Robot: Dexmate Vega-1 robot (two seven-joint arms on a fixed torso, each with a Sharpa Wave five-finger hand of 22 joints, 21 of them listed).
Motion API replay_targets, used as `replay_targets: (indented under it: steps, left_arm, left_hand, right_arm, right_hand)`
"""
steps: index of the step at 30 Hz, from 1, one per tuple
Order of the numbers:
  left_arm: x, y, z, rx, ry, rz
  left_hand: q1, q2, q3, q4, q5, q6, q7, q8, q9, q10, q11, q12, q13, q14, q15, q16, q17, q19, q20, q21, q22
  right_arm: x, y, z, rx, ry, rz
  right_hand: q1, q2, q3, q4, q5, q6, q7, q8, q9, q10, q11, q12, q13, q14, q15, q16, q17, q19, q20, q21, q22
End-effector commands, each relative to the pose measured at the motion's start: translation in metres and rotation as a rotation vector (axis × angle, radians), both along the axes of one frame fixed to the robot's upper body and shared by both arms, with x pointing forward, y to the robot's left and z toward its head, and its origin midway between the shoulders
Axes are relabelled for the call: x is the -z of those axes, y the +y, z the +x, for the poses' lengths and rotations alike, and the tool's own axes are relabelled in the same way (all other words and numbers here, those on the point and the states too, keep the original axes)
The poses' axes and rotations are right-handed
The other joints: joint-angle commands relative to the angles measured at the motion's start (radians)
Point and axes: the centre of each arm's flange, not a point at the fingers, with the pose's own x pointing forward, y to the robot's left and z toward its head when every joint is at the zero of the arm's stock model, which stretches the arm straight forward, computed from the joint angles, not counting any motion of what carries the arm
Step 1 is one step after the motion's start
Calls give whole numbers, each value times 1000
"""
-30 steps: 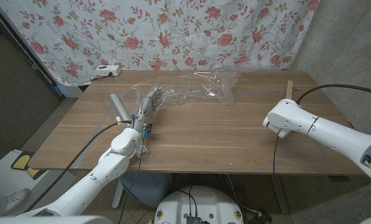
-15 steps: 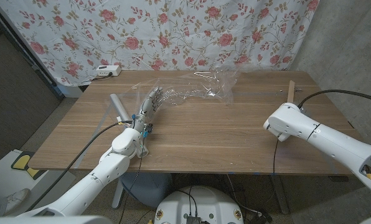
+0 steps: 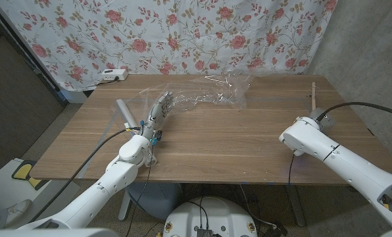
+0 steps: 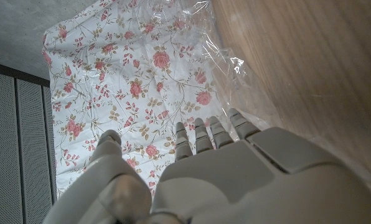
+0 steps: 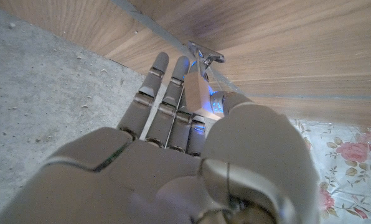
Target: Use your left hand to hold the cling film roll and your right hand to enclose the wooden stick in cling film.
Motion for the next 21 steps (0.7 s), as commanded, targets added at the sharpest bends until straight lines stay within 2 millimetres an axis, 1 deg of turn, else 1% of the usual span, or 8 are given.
replay_targets:
  steps: [1, 2, 3, 7, 9, 10, 14, 21]
  left_arm:
    - [-2, -1, 0, 6, -3, 8]
    - [-2, -1, -1, 4, -3, 9]
    - [-2, -1, -1, 5, -3, 5]
    - [-1, -1, -1, 5, -1, 3]
    - [-1, -1, -1, 5, 1, 7]
    - [0, -1, -1, 6, 2, 3]
    - [0, -1, 0, 6, 3, 6]
    - [-1, -2, 0, 8, 1, 6]
  left_hand:
    - [-4, 6, 5, -3, 0, 5, -1, 0, 5, 7, 0, 1, 2, 1, 0, 4, 4, 5, -1, -1, 4]
    - [-4, 6, 5, -3, 0, 5, 0, 0, 5, 7, 0, 1, 2, 1, 0, 4, 4, 5, -1, -1, 4]
    - [-4, 6, 5, -3, 0, 5, 0, 0, 5, 7, 1, 1, 2, 1, 1, 4, 4, 5, -1, -1, 4]
    - [-4, 6, 5, -3, 0, 6, 0, 0, 5, 7, 0, 1, 2, 0, 0, 4, 4, 5, 0, -1, 4]
    - [-4, 6, 5, -3, 0, 6, 0, 0, 5, 7, 0, 1, 2, 0, 1, 4, 4, 5, -1, -1, 4]
    - [-4, 6, 5, -3, 0, 5, -1, 0, 5, 7, 0, 1, 2, 0, 1, 4, 4, 5, -1, -1, 4]
    - [-5, 6, 5, -3, 0, 5, -1, 0, 5, 7, -1, 1, 2, 0, 1, 4, 4, 5, -1, -1, 4]
    - [-6, 7, 5, -3, 0, 6, -1, 0, 5, 7, -1, 1, 2, 0, -1, 4, 4, 5, -1, -1, 4]
  right_arm:
    - [1, -5, -18, 40, -84, -12]
    - [2, -5, -19, 42, -89, -13]
    - [2, -5, -20, 41, -94, -13]
    - [2, -6, -24, 32, -131, -9]
    - [2, -6, -26, 26, -156, -7]
    - [3, -6, -27, 21, -171, -6]
    - [3, -6, -31, 4, -223, -14]
    - [1, -6, -37, -37, -309, -6]
  right_hand:
    - [38, 20, 184, 1, -13, 99, -105, 8, 21, 21, -52, 107, 17, 44, -104, 29, 43, 54, -19, 33, 11]
    - [39, 20, 182, 2, -16, 98, -106, 8, 24, 13, -54, 108, 22, 52, -107, 34, 52, 61, -24, 39, 13]
    - [41, 20, 179, 1, -21, 96, -107, 7, 32, 11, -55, 110, 22, 77, -115, 47, 69, 83, -38, 54, 16]
    - [47, 16, 169, -7, -36, 92, -114, 5, 50, 1, -59, 120, 34, 134, -128, 82, 117, 130, -61, 94, 28]
    - [54, 15, 163, -17, -45, 95, -119, 6, 61, -1, -62, 135, 58, 161, -130, 102, 151, 149, -72, 119, 37]
    - [60, 14, 160, -25, -51, 97, -120, 6, 68, 0, -66, 145, 73, 179, -131, 118, 178, 167, -86, 145, 53]
    - [69, 13, 157, -36, -57, 106, -122, 10, 83, -1, -70, 166, 111, 200, -130, 141, 228, 188, -103, 194, 87]
    - [75, 12, 156, -40, -60, 111, -124, 11, 97, -7, -72, 178, 143, 211, -130, 159, 274, 198, -118, 245, 125]
